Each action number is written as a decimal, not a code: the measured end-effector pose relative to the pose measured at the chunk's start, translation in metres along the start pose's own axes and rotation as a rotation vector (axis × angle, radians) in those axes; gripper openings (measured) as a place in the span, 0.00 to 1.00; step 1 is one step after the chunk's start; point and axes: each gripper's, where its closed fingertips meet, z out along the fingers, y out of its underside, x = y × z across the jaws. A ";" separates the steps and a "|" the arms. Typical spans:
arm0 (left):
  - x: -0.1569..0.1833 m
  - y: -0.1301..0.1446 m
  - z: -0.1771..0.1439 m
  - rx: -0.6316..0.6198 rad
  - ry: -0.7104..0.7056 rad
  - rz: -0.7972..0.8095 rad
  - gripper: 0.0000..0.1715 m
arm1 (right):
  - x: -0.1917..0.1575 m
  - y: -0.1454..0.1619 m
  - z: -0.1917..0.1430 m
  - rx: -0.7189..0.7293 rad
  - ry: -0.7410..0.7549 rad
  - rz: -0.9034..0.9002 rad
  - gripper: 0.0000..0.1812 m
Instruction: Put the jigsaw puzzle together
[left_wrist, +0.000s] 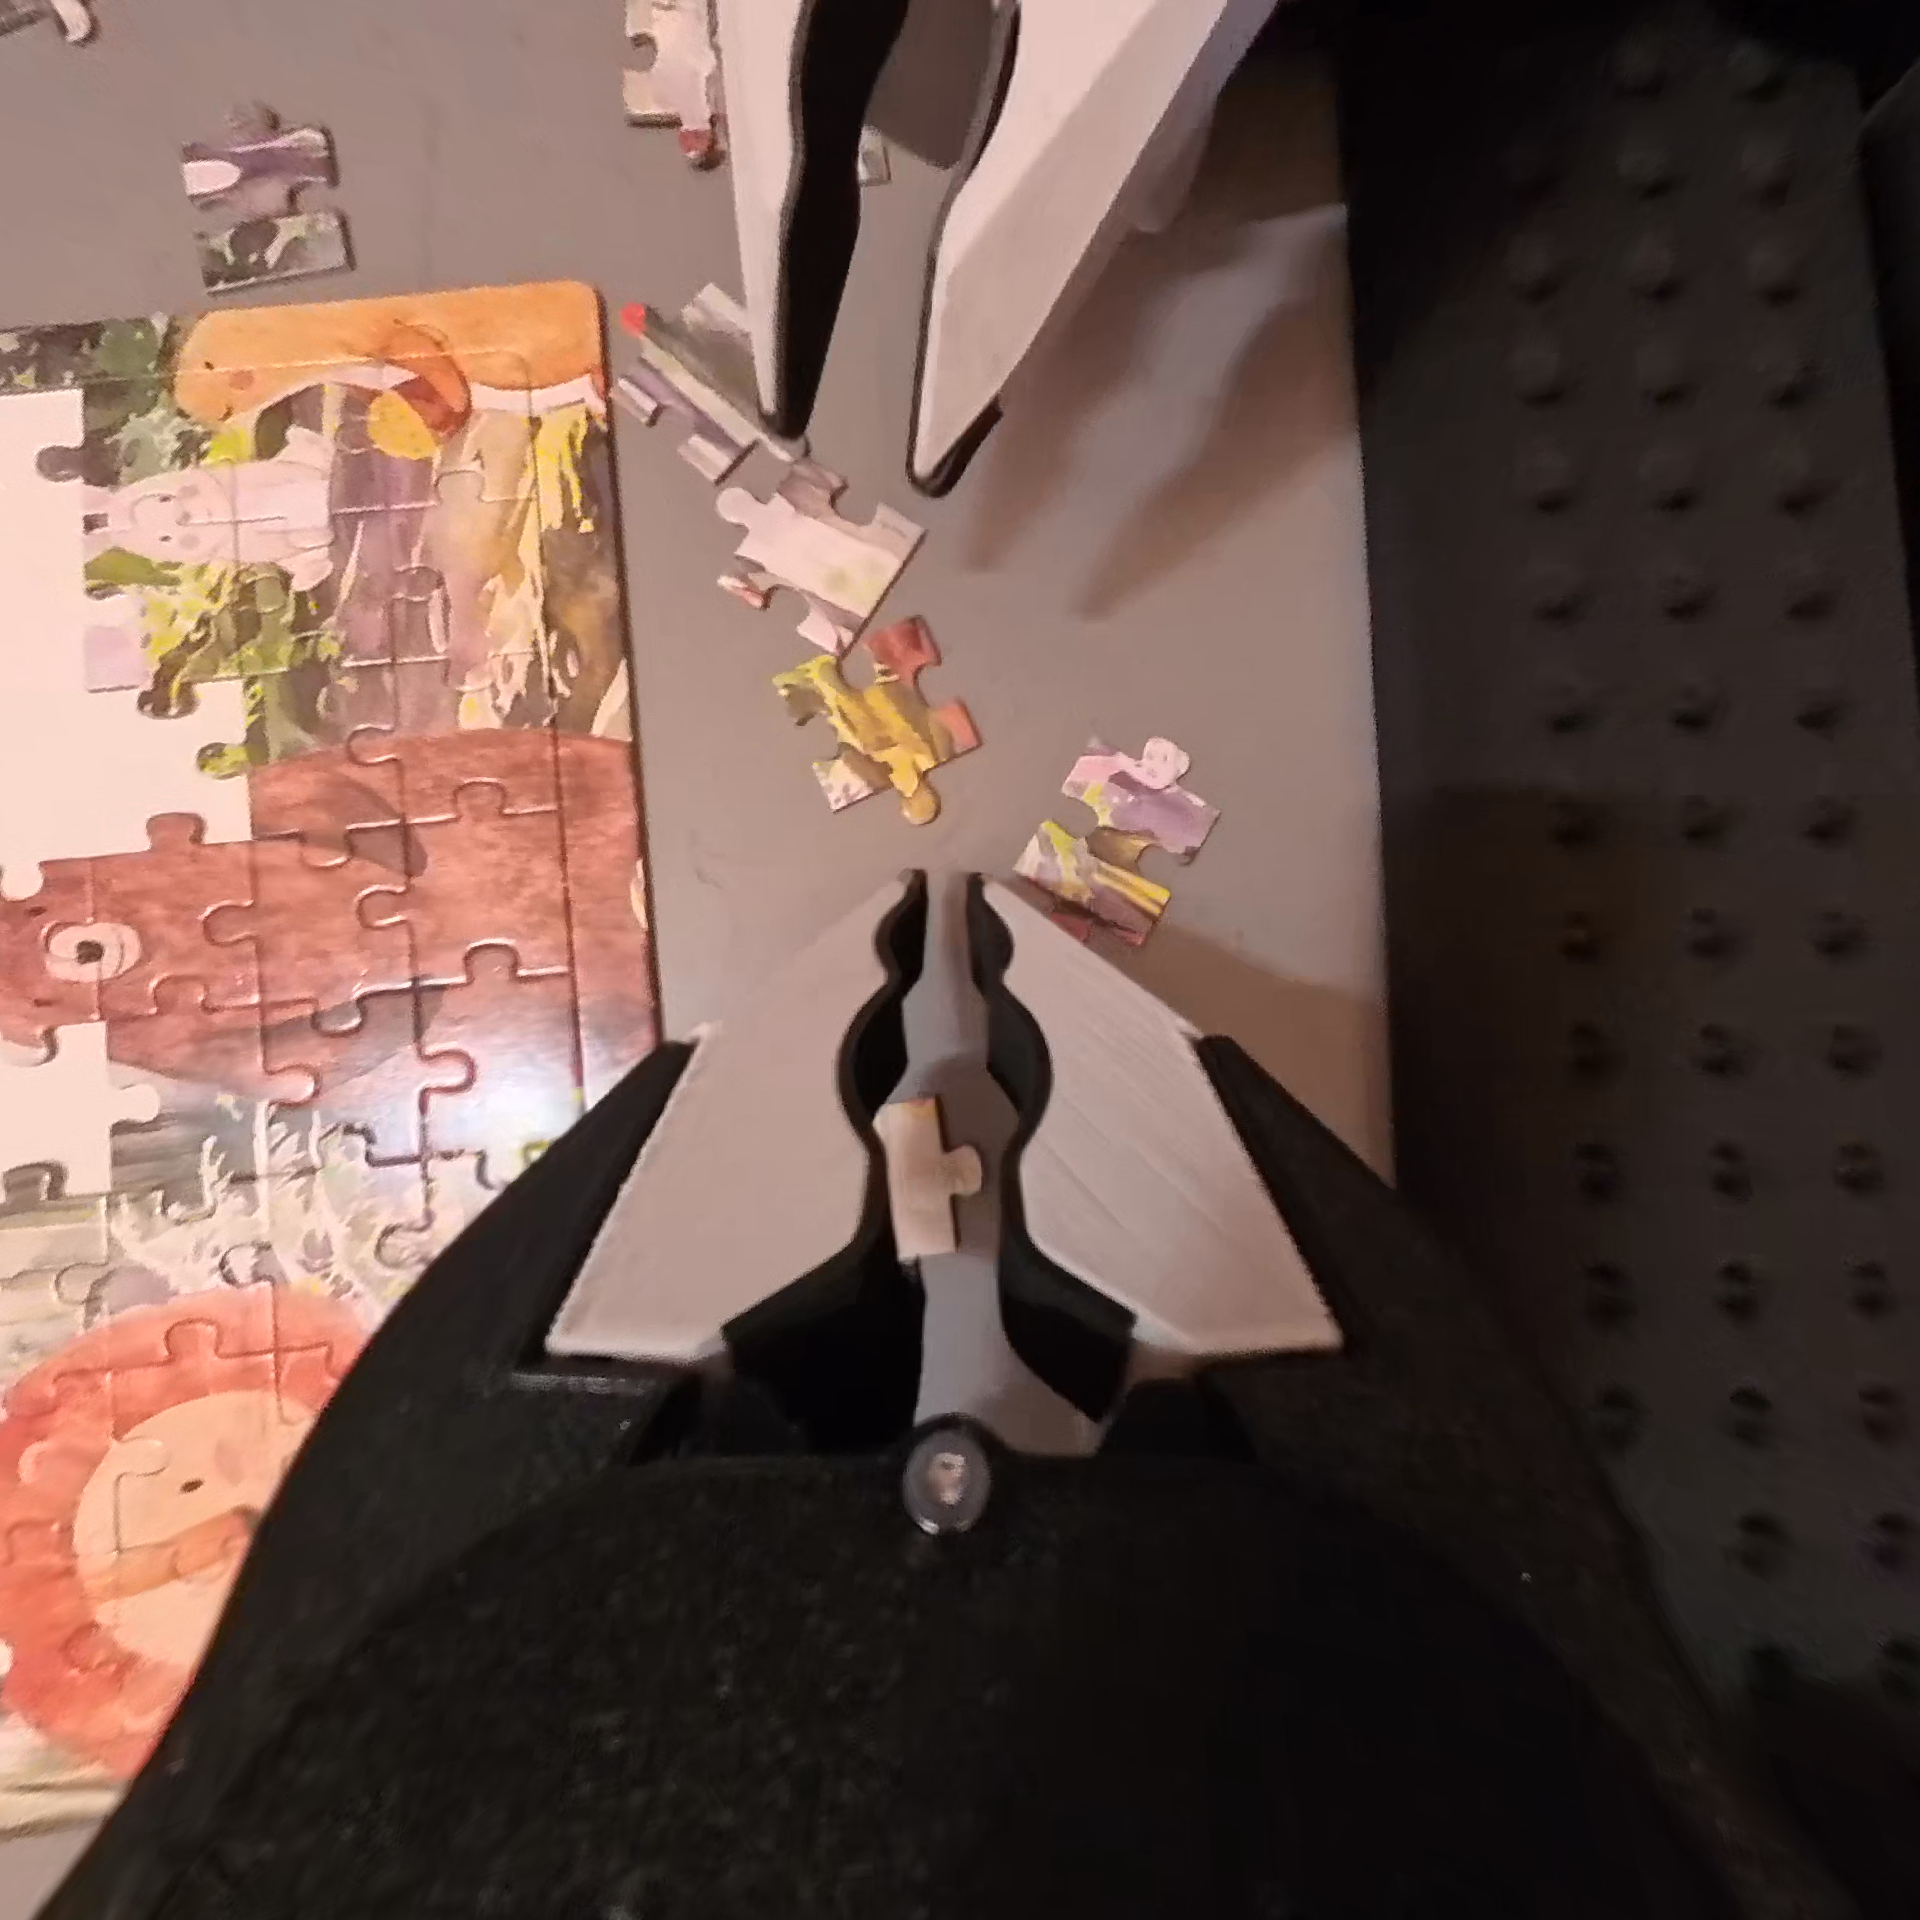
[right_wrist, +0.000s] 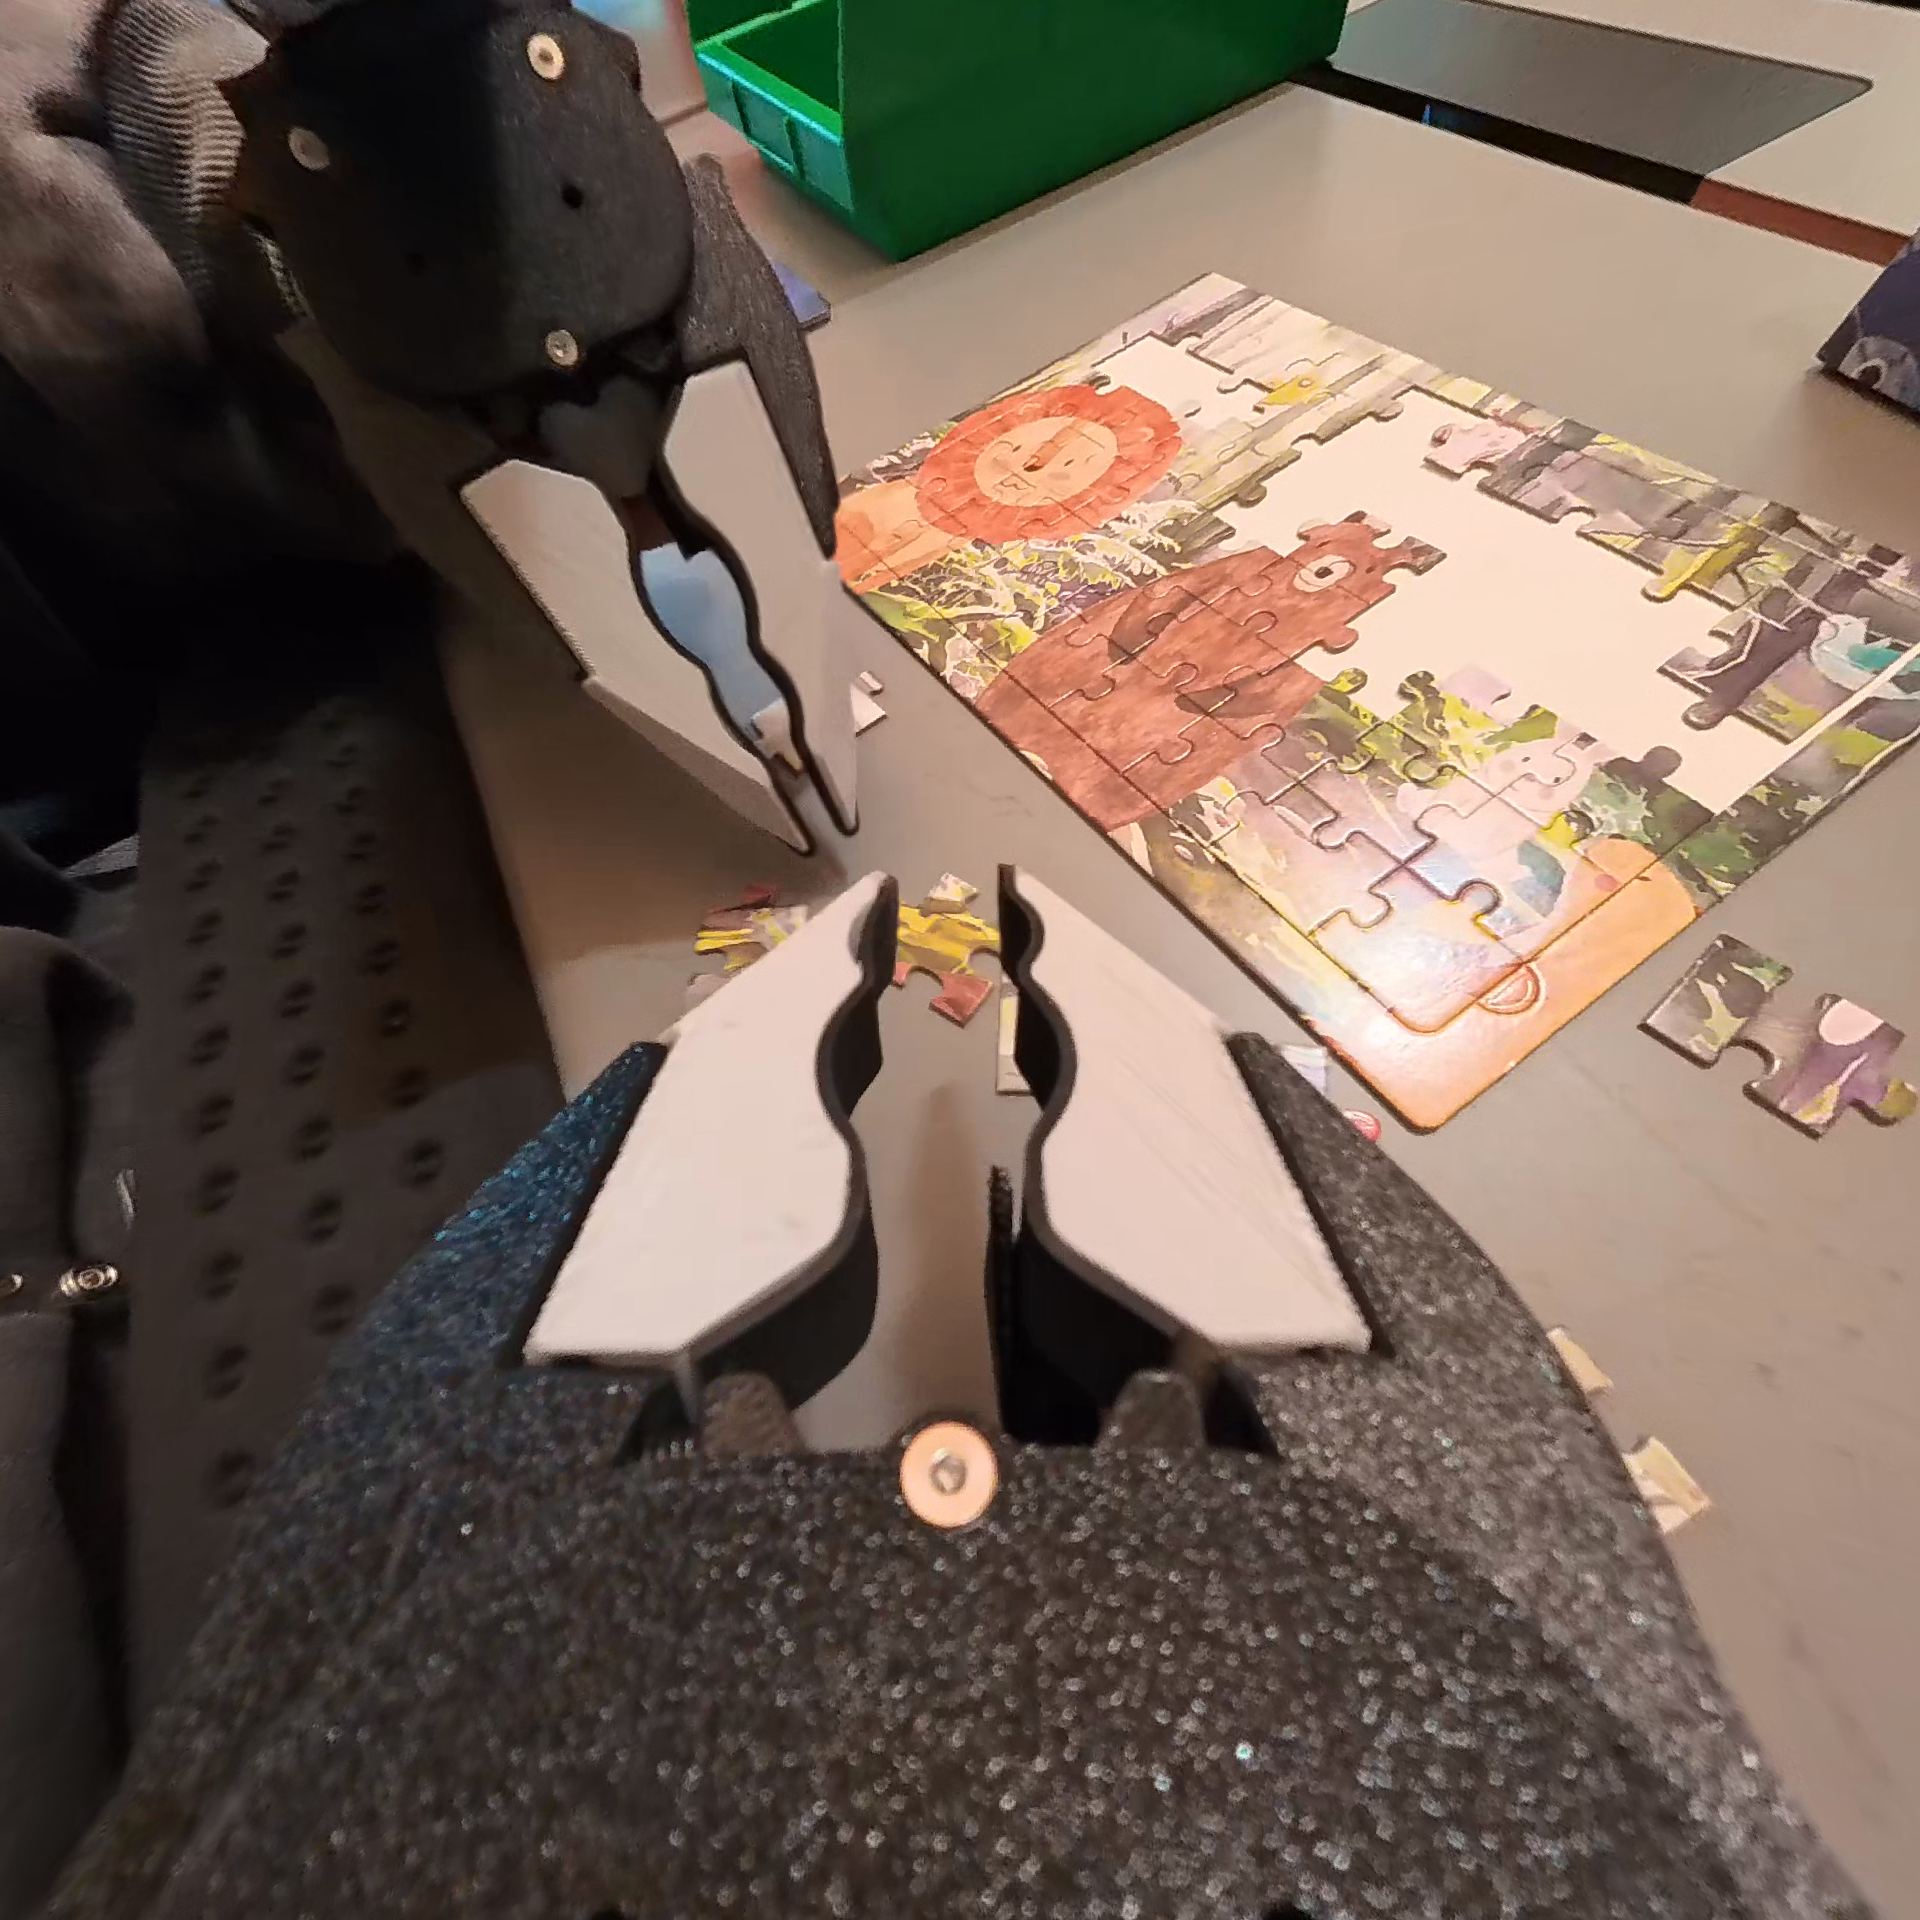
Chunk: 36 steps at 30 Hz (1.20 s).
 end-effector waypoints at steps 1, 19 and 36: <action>-0.001 0.002 -0.002 -0.002 0.000 -0.005 0.06 | 0.001 0.000 0.000 0.000 0.002 0.003 0.11; 0.026 0.013 0.007 -0.155 0.207 0.265 0.06 | -0.005 0.015 0.010 -0.085 -0.022 -0.018 0.10; 0.020 0.015 0.003 -0.142 0.137 0.264 0.04 | 0.001 0.011 0.006 -0.061 -0.002 0.003 0.10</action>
